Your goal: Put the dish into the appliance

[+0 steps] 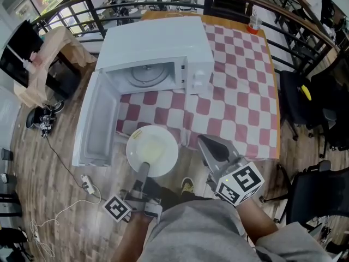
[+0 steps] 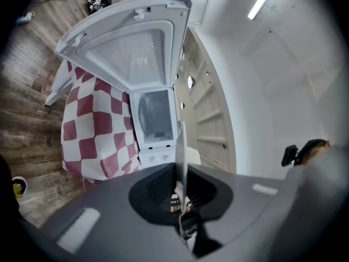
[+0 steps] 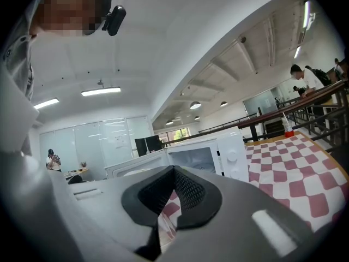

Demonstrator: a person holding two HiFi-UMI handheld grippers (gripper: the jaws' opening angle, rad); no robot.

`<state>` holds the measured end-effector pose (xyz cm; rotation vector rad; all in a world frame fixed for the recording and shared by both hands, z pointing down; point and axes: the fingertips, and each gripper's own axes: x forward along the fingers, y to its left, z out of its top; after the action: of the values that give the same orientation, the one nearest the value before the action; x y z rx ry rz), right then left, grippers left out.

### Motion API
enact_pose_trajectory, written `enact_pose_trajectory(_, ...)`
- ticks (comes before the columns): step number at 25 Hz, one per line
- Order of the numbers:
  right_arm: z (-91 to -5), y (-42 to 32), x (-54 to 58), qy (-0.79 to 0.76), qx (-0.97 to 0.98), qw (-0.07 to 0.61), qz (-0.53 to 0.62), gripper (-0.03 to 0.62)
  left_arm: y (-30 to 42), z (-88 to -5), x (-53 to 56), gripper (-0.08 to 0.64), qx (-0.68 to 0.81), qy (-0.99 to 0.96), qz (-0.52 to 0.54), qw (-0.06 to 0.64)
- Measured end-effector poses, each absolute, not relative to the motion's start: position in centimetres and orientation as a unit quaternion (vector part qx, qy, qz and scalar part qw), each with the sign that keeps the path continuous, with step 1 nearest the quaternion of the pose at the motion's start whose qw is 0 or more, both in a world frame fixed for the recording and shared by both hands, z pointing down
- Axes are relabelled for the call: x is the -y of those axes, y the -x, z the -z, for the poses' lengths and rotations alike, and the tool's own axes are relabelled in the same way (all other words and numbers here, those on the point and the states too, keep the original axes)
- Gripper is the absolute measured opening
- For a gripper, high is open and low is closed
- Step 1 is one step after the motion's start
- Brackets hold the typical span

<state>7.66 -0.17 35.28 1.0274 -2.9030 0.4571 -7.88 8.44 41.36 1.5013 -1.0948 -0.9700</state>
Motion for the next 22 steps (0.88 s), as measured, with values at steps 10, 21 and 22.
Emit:
enact_pose_trajectory(10,-34.90,-7.77,0.40,-0.323,0.935,0.004,-0.147,-0.002,7.13,-40.76,-8.44,0.031,0.449,-0.629,0.399,0.494)
enact_pose_trajectory(21,-35.06,-7.21,0.31,-0.318,0.937,0.006,-0.147,0.000,7.14,-40.79,-7.92,0.031,0.444,-0.629,0.400,0.497)
enact_pose_trajectory(22,-35.03,-7.13,0.38,-0.319,0.936,0.007,-0.147,-0.002,7.19,-40.75,-7.82,0.031,0.444,-0.630,0.400,0.497)
